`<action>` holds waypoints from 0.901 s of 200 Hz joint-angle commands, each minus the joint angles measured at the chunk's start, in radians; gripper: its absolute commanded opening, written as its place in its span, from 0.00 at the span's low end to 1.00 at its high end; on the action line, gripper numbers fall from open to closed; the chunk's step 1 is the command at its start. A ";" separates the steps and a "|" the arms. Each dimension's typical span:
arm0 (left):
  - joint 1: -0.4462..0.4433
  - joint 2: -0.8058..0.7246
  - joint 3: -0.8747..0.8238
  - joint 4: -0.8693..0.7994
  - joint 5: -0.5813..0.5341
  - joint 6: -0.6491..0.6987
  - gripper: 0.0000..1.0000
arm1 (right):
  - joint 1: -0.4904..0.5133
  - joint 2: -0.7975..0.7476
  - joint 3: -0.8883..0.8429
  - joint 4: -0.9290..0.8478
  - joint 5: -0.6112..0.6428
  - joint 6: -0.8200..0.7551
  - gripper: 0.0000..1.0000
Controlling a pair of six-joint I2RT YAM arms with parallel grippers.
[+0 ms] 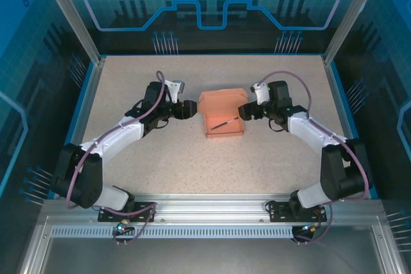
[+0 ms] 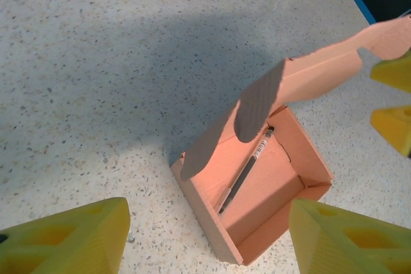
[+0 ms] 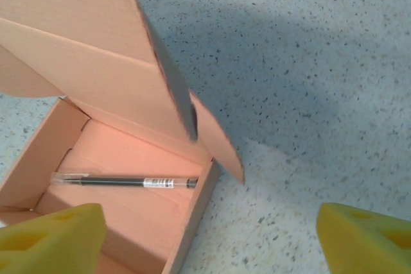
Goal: Fold the paper box
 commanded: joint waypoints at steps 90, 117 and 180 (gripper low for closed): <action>-0.065 0.104 -0.039 0.190 -0.042 0.151 0.63 | 0.006 0.120 0.130 -0.014 0.008 -0.236 0.51; -0.070 0.147 -0.004 0.180 -0.058 0.170 0.60 | 0.013 0.137 0.145 -0.026 0.016 -0.250 0.44; -0.070 0.204 0.045 0.174 -0.077 0.187 0.47 | 0.031 0.159 0.155 -0.026 0.018 -0.261 0.32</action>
